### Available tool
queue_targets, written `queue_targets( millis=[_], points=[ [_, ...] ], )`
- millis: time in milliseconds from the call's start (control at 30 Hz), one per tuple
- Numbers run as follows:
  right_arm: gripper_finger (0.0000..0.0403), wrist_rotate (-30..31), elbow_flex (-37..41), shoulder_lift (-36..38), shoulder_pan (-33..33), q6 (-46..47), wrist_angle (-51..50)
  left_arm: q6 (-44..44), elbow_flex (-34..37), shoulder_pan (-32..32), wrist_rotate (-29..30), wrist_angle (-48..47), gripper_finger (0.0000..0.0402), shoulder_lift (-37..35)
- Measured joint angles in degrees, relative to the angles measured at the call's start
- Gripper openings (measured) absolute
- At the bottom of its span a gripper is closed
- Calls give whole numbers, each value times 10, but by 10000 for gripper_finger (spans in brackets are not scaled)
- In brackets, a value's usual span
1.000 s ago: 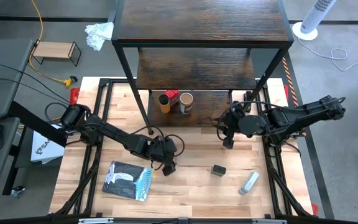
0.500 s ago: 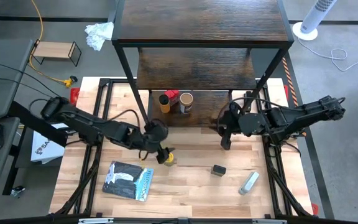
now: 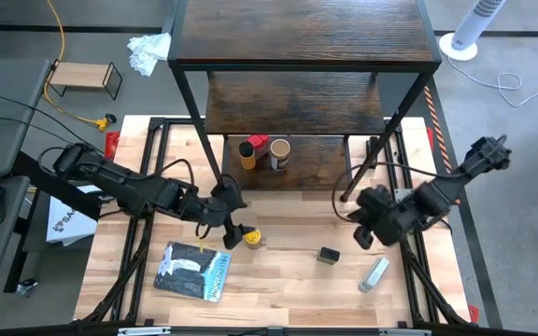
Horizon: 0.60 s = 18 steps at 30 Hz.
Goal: Shelf spices
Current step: Adjust the shelf
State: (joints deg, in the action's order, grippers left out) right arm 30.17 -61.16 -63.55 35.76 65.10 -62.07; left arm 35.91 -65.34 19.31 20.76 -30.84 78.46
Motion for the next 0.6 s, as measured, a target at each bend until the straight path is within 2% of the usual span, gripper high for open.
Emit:
queue_targets(
  millis=[67,133,267,367,467,500,600],
  points=[
    [2,51,6,0,36,105,-54,8,0,0,8,-14,371,1],
    [2,99,13,0,64,205,-105,13,0,0,46,-25,351,0],
    [1,167,21,2,93,329,-161,22,0,-1,116,-57,259,0],
    [0,213,21,6,91,354,-166,40,0,-9,150,-71,152,0],
    [0,233,21,7,74,352,-161,41,0,-20,166,-72,34,0],
    [0,236,21,7,68,349,-161,45,0,-25,172,-71,19,0],
    [0,259,21,7,46,327,-162,47,0,-39,181,-72,14,0]
  ],
)
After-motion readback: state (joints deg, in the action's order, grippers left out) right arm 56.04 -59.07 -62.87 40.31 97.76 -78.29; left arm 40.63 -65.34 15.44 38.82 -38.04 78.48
